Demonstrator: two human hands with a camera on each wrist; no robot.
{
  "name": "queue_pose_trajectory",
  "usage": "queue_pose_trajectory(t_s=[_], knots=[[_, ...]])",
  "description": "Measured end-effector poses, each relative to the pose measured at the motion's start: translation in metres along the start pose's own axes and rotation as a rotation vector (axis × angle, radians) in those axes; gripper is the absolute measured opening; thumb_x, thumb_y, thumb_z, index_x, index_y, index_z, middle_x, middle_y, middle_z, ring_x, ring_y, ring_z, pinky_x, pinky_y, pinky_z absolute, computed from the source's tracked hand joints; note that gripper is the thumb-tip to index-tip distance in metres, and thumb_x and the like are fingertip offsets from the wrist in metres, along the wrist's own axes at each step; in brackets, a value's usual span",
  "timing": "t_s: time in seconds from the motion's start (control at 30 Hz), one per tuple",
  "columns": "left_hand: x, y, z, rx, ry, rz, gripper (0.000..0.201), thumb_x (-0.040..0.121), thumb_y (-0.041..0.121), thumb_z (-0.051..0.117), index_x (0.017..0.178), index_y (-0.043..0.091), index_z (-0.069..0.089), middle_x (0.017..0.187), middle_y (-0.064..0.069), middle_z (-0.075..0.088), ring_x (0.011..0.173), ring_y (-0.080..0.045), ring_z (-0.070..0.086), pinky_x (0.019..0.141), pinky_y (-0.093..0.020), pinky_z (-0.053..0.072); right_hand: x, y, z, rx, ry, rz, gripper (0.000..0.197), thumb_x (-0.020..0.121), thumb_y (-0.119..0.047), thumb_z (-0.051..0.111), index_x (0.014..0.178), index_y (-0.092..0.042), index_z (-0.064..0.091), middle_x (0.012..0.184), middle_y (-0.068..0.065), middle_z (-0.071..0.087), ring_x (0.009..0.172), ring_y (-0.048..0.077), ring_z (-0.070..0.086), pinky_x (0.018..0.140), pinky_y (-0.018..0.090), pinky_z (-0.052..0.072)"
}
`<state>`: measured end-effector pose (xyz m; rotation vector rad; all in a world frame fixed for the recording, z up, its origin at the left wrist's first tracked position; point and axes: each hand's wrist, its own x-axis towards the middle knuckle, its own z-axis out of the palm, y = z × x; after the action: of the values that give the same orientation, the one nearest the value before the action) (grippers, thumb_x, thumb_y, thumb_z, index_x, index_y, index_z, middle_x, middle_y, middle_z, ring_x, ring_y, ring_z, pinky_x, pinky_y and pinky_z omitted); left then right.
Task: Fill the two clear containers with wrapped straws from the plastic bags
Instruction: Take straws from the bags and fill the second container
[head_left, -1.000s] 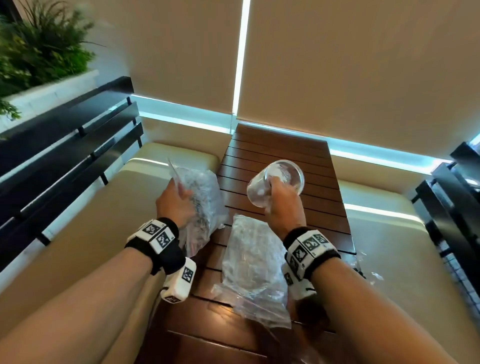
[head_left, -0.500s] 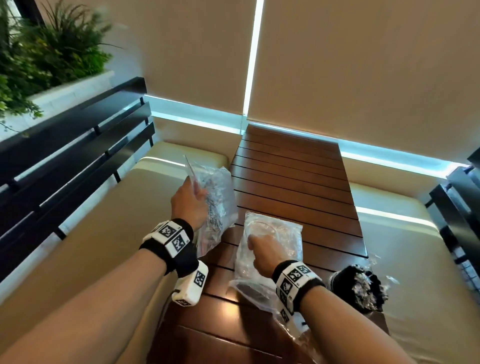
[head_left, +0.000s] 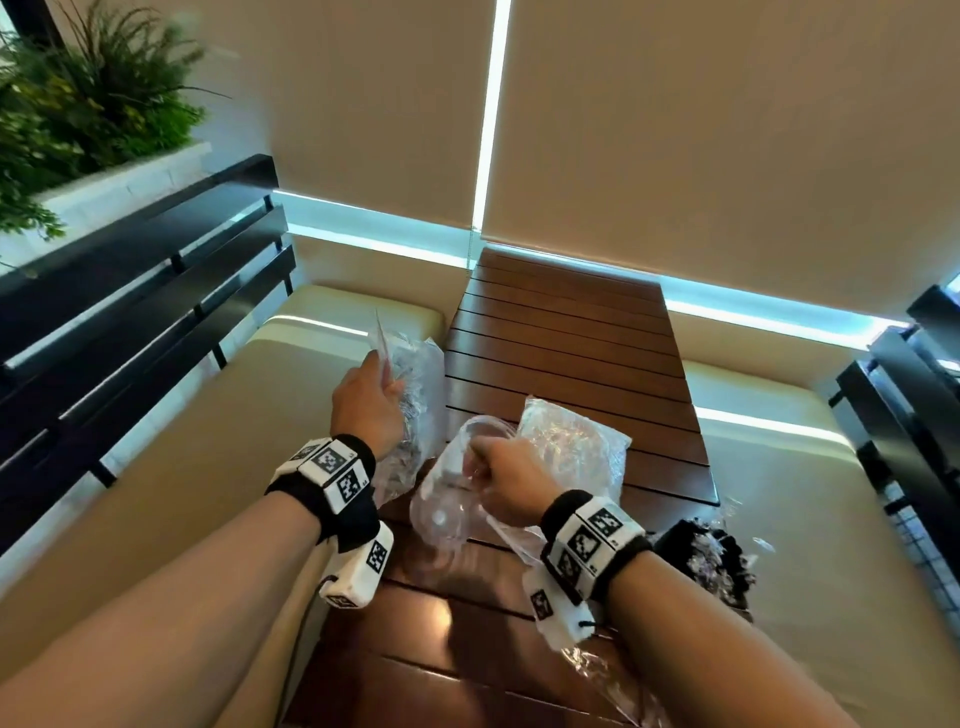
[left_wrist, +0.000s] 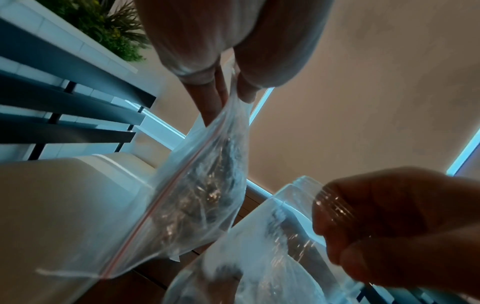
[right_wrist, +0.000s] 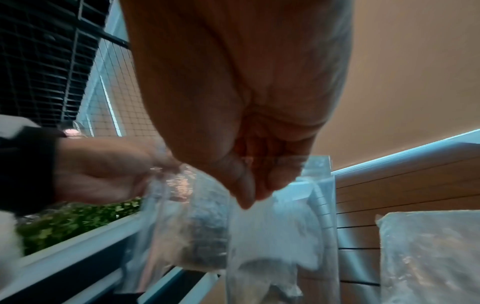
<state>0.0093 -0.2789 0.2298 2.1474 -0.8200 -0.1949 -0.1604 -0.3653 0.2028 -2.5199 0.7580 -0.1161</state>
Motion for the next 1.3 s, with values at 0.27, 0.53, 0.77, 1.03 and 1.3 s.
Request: queue_pose_trajectory(t_s=[0.27, 0.53, 0.77, 1.03, 1.3], knots=[[-0.021, 0.005, 0.012, 0.093, -0.099, 0.102, 0.010, 0.097, 0.020, 0.052, 0.092, 0.012, 0.048, 0.089, -0.010, 0.055, 0.083, -0.028, 0.054, 0.069, -0.031, 0.038, -0.032, 0.018, 0.033, -0.344, -0.184, -0.046, 0.020, 0.084, 0.001, 0.057, 0.100, -0.011, 0.061, 0.109, 0.014, 0.065, 0.101, 0.030, 0.063, 0.080, 0.033, 0.050], [-0.035, 0.016, 0.023, 0.123, -0.230, 0.159, 0.025, 0.099, 0.025, 0.049, 0.095, 0.012, 0.071, 0.096, -0.013, 0.071, 0.088, -0.033, 0.063, 0.073, -0.031, 0.043, -0.030, 0.028, 0.012, -0.388, 0.193, -0.110, 0.021, 0.090, -0.023, 0.056, 0.105, -0.010, 0.060, 0.108, 0.010, 0.061, 0.100, 0.026, 0.057, 0.087, 0.036, 0.049], [-0.034, 0.035, 0.020, -0.129, -0.218, -0.005, 0.003, 0.078, 0.024, 0.078, 0.079, 0.022, 0.079, 0.078, 0.007, 0.074, 0.077, -0.008, 0.067, 0.076, -0.024, 0.053, -0.009, -0.016, -0.007, 0.475, 0.320, 0.169, 0.027, 0.079, -0.031, 0.072, 0.099, -0.022, 0.056, 0.080, -0.006, 0.071, 0.078, 0.009, 0.067, 0.070, 0.025, 0.054], [-0.029, 0.026, 0.003, -0.253, -0.528, -0.059, 0.011, 0.084, 0.006, 0.072, 0.085, 0.016, 0.076, 0.085, -0.010, 0.075, 0.078, -0.025, 0.072, 0.074, -0.044, 0.061, -0.002, -0.005, 0.007, 1.134, 0.290, 0.308, 0.015, 0.088, -0.019, 0.071, 0.093, -0.006, 0.065, 0.079, 0.012, 0.068, 0.062, 0.014, 0.064, 0.057, 0.028, 0.051], [-0.034, 0.024, 0.011, -0.285, -0.574, -0.115, 0.007, 0.078, 0.006, 0.075, 0.074, 0.010, 0.071, 0.074, -0.012, 0.069, 0.069, -0.021, 0.064, 0.067, -0.035, 0.057, 0.005, -0.009, 0.007, 0.860, 0.409, 0.302, 0.005, 0.075, -0.024, 0.070, 0.074, -0.019, 0.072, 0.070, 0.005, 0.073, 0.067, 0.023, 0.072, 0.070, 0.047, 0.062]])
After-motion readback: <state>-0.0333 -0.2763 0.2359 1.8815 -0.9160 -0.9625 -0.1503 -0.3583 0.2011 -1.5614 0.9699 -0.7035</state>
